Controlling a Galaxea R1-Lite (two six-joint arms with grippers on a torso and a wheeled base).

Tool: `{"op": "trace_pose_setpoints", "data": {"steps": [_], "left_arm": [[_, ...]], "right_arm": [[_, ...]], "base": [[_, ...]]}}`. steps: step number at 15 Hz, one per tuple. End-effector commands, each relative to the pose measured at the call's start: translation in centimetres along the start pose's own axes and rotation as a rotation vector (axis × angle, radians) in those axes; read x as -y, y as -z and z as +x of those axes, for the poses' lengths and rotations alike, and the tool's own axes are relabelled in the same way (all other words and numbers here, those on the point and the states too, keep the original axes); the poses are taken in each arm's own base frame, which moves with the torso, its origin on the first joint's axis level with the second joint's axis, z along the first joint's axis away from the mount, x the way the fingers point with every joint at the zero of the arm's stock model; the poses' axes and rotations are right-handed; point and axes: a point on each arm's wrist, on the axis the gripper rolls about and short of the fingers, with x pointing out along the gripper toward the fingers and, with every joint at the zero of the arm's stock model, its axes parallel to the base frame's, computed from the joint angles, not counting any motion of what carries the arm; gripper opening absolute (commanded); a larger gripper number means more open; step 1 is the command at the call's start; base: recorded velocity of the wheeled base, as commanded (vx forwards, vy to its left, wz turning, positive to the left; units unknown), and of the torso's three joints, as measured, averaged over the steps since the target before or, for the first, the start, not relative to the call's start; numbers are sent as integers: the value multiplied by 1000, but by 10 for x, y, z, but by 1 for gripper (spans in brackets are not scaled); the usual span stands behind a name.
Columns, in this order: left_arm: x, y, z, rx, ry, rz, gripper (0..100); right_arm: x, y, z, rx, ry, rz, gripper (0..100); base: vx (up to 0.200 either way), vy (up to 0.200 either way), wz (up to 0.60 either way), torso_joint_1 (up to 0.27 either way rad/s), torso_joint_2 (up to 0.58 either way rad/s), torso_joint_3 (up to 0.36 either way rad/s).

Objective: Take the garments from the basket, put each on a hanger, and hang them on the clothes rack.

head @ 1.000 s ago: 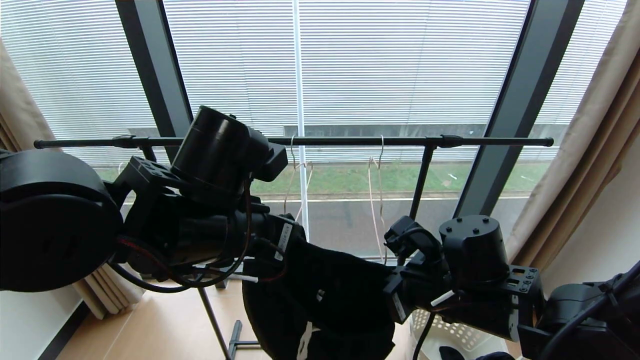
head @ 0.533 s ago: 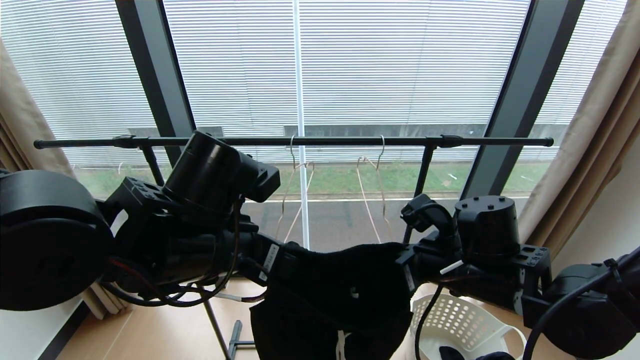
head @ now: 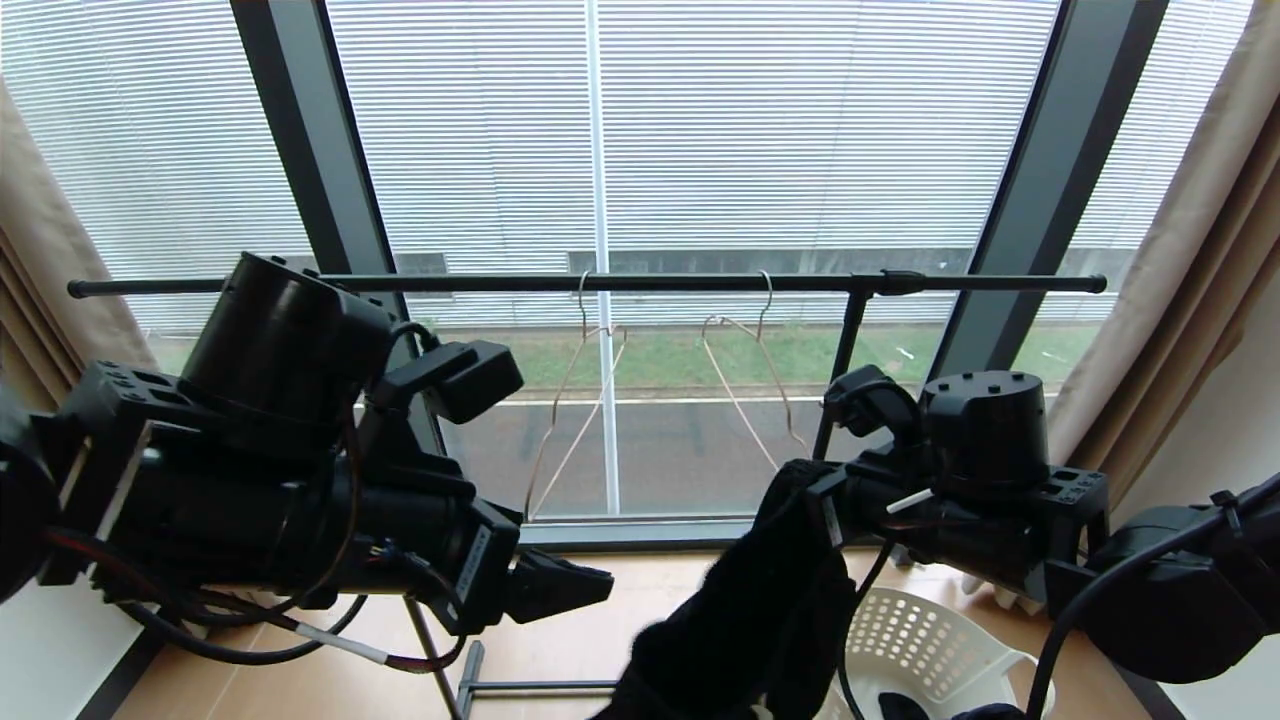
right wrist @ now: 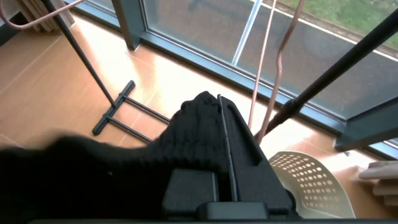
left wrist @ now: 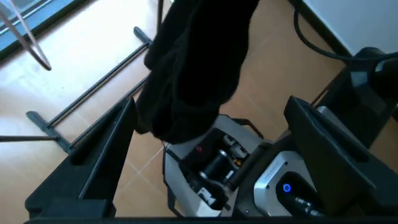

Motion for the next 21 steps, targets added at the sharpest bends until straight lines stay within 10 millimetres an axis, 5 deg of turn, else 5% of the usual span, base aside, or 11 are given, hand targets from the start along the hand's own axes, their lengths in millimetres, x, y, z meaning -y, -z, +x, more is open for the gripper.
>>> {"op": "trace_pose_setpoints", "data": {"steps": [1, 3, 4, 5, 12, 21], "left_arm": [[-11, 1, -5, 14, -30, -32, 100], [-16, -1, 5, -4, -84, -37, 100], [-27, -8, 41, -9, -489, -31, 100], [-31, -12, 57, 42, -546, -45, 100], [-47, -30, 99, 43, -561, -68, 100], [-97, -54, 138, 78, -624, -134, 100]], "right_arm": [[1, -2, -2, 9, 1, 1, 0], [1, -3, -5, 15, 1, 0, 0], [1, -3, -8, 18, 1, 0, 0], [1, -2, -8, 15, 1, 0, 0], [1, 1, -8, 4, 0, -3, 0], [0, 7, -8, -13, -2, -24, 0]], "base": [[0, 0, 0, 0, 0, 0], [0, 0, 0, 0, 0, 0], [0, 0, 0, 0, 0, 0], [0, 0, 0, 0, 0, 0], [0, 0, 0, 0, 0, 0], [0, 0, 0, 0, 0, 0]]}}
